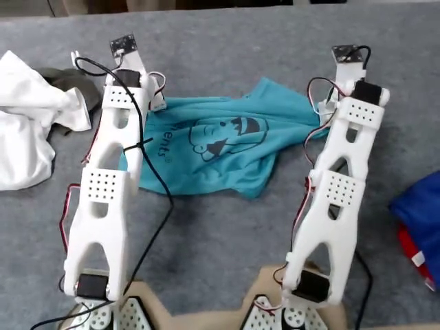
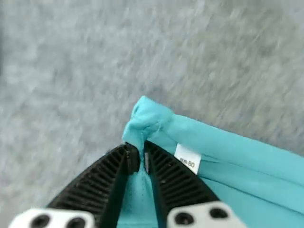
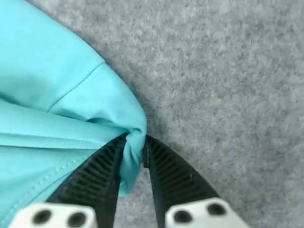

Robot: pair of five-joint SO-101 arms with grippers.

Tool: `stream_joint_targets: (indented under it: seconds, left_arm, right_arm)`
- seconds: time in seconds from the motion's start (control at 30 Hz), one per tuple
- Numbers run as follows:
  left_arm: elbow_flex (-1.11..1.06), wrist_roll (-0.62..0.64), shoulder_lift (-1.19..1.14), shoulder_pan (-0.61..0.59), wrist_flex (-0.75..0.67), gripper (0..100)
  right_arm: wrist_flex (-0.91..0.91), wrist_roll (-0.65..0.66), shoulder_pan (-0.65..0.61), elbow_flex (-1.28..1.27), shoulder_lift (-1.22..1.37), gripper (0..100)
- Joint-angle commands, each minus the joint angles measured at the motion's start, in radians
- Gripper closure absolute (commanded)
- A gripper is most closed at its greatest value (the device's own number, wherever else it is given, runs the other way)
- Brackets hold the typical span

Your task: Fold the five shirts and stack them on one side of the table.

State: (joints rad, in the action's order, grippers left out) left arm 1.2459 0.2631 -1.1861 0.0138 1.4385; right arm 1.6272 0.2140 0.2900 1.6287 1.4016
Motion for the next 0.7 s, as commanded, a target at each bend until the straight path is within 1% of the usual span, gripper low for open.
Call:
stream_joint_targets:
  seconds: [0.0, 0.1, 0.17, 0.3, 0.4, 0.57, 0.67]
  left_arm:
    - [-0.002, -0.008, 0.015, -0.014, 0.129, 98]
    - [-0.002, -0.008, 0.015, -0.005, 0.218, 98]
    - [-0.002, -0.002, 0.015, -0.002, 0.238, 98]
    - [0.008, -0.002, 0.021, 0.006, 0.215, 98]
    - [0.054, 0.000, 0.015, 0.000, 0.190, 98]
    - [0.135, -0.002, 0.015, 0.000, 0.190, 97]
    - [0.178, -0.002, 0.015, -0.002, 0.190, 93]
  right_arm:
    - [-0.015, 0.009, 0.002, 0.039, -0.008, 99.3]
    - [-0.015, 0.009, 0.002, 0.039, -0.008, 99.3]
    - [-0.015, 0.009, 0.002, 0.039, -0.008, 99.3]
    - [-0.015, 0.009, 0.002, 0.039, -0.008, 99.3]
    - [-0.015, 0.009, 0.002, 0.039, -0.008, 99.3]
    - [-0.015, 0.009, 0.002, 0.039, -0.008, 99.3]
    - [-0.015, 0.011, 0.002, 0.039, -0.008, 99.3]
